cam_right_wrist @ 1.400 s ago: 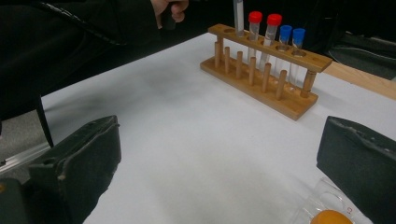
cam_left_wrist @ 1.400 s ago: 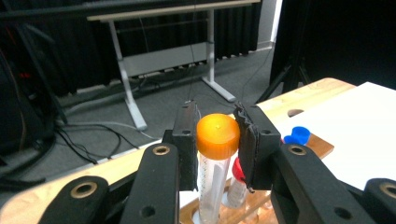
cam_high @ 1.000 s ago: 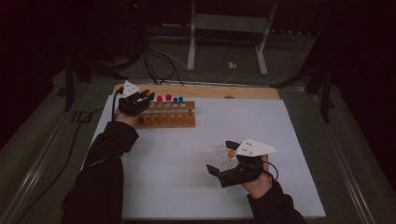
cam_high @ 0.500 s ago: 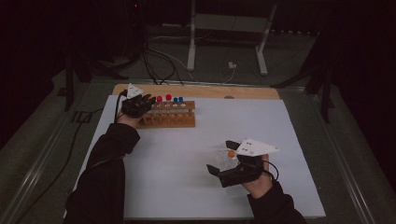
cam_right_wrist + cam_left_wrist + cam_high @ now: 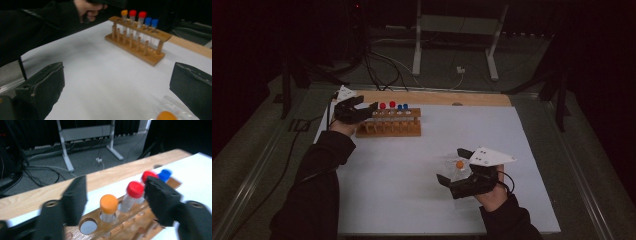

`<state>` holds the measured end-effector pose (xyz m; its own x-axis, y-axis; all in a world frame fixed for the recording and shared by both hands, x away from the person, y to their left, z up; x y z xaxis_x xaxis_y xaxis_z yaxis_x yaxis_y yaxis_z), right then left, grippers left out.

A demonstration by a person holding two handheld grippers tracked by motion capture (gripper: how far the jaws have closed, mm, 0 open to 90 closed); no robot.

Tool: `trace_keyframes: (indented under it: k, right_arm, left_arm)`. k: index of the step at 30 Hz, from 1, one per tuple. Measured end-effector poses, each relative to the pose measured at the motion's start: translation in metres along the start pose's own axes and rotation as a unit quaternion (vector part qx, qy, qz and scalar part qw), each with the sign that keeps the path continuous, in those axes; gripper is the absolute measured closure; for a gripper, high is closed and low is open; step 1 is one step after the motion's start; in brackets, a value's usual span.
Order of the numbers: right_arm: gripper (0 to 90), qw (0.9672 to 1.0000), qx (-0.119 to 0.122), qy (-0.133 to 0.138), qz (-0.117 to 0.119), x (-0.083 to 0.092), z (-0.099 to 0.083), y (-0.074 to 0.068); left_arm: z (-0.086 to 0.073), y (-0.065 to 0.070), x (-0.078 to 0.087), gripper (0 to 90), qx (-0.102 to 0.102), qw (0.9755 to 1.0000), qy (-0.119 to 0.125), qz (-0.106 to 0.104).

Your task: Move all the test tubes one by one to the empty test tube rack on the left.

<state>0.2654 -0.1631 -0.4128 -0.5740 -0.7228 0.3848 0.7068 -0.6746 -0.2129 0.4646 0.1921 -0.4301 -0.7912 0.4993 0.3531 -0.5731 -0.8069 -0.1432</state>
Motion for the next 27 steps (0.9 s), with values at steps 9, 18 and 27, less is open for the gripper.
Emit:
trace_keyframes:
  k: [9, 18, 27]
  right_arm:
    - [0.0, 0.9980, -0.008, 0.044, -0.044, 0.033, 0.011, 0.021]
    - [10.3, 0.9965, -0.034, -0.002, -0.077, 0.036, -0.024, 0.045]
    - [53.8, 0.9910, -0.026, -0.092, -0.094, 0.004, -0.059, 0.058]
  left_arm:
    - [0.004, 0.039, 0.053, 1.9, -0.022, 0.9945, 0.040, -0.094]
    - [-0.010, 0.085, 0.092, 1.5, -0.053, 0.9850, 0.073, -0.147]
    - [-0.020, 0.114, 0.097, 1.5, -0.073, 0.9782, 0.066, -0.183]
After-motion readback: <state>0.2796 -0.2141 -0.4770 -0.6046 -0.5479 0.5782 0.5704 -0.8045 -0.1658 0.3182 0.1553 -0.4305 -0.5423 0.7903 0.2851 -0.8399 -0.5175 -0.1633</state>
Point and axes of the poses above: each handheld gripper's, and its own axes: x roughly backward along the jaws, z roughly out of its top, y roughly to its right, the point moved 3 cm from there along -x, roughly forward along the jaws, and after that the axes turned 11 degrees about -x, right-handed, at the moved point
